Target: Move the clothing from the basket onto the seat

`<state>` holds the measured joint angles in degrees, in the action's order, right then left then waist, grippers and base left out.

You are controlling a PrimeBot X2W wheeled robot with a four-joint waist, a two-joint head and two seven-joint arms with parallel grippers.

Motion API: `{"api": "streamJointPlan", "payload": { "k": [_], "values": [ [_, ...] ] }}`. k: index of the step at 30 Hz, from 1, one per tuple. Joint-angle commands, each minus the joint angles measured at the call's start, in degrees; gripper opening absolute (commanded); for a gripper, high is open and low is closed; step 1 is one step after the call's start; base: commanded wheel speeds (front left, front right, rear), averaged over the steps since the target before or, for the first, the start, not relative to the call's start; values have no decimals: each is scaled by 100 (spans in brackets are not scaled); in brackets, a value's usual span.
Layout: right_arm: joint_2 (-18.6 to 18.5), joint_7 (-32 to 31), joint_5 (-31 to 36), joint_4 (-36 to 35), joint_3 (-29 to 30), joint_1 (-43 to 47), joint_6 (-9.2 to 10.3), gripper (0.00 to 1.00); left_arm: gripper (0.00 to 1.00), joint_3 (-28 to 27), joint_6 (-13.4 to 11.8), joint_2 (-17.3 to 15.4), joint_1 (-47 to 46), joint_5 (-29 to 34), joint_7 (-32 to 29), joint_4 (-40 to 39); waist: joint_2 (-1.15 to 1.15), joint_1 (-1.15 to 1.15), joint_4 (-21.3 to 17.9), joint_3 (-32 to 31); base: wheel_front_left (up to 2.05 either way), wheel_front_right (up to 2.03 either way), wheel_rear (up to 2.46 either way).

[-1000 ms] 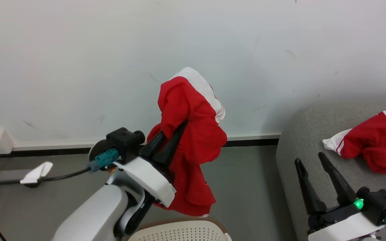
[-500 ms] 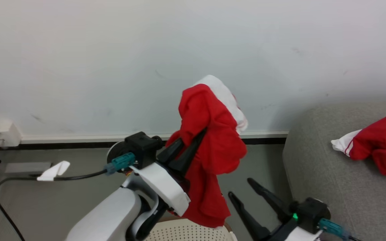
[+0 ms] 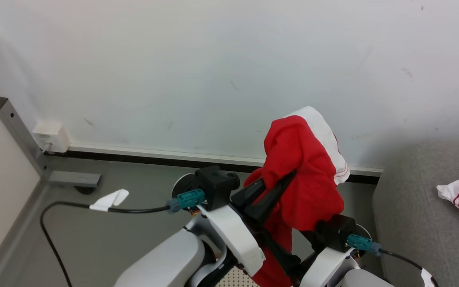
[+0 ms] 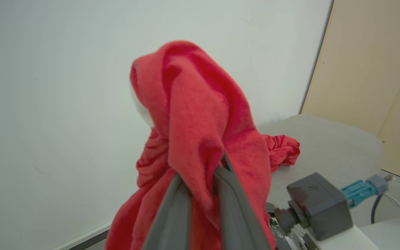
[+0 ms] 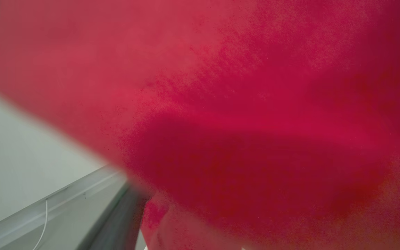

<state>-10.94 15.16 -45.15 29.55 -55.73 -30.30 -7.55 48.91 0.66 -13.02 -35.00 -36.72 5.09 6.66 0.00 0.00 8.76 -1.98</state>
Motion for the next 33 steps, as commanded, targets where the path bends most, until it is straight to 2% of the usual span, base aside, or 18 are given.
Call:
{"api": "streamJointPlan", "payload": {
  "k": [1,7,8,9,10,15,29,30,31,32,33],
  "values": [
    [18,-2,-45,90,-22,-85,13,100,0,20,21,31,-8,-21,-7,-26,0,0,106,-19,0,0,0],
    [265,-3,-53,312,27,-260,13,100,0,132,63,141,70,-129,-42,-32,0,0,270,-30,0,0,0],
    [276,-3,-23,299,54,-253,13,79,0,117,47,135,76,-146,-36,-19,0,0,278,-30,0,0,0],
    [280,-3,1,282,82,-242,13,31,0,97,33,120,82,-163,-25,-1,0,0,281,-28,0,0,0],
    [280,-3,25,260,108,-225,13,0,0,79,24,105,89,-169,-17,19,0,0,279,-27,0,0,0],
    [198,-3,139,94,293,-75,13,0,0,-46,-69,-1,135,-235,73,142,0,0,184,-14,0,0,0],
    [-89,-2,562,-459,1659,442,13,0,0,-110,-246,-323,597,-263,208,-46,0,0,-203,54,0,0,0],
    [-93,-2,578,-485,1728,457,13,0,17,-88,-245,-319,615,-264,196,-73,0,0,-238,60,0,0,0],
    [-96,-2,608,-517,1788,461,13,0,42,-68,-255,-319,624,-246,189,-96,0,0,-277,65,0,0,0],
    [-104,-2,629,-556,1850,462,13,0,77,-36,-249,-313,628,-213,179,-112,0,0,-318,69,0,0,0],
    [-114,-2,644,-600,1894,464,13,0,100,0,-255,-306,636,-188,162,-122,0,0,-361,70,0,0,0]
  ]
}}
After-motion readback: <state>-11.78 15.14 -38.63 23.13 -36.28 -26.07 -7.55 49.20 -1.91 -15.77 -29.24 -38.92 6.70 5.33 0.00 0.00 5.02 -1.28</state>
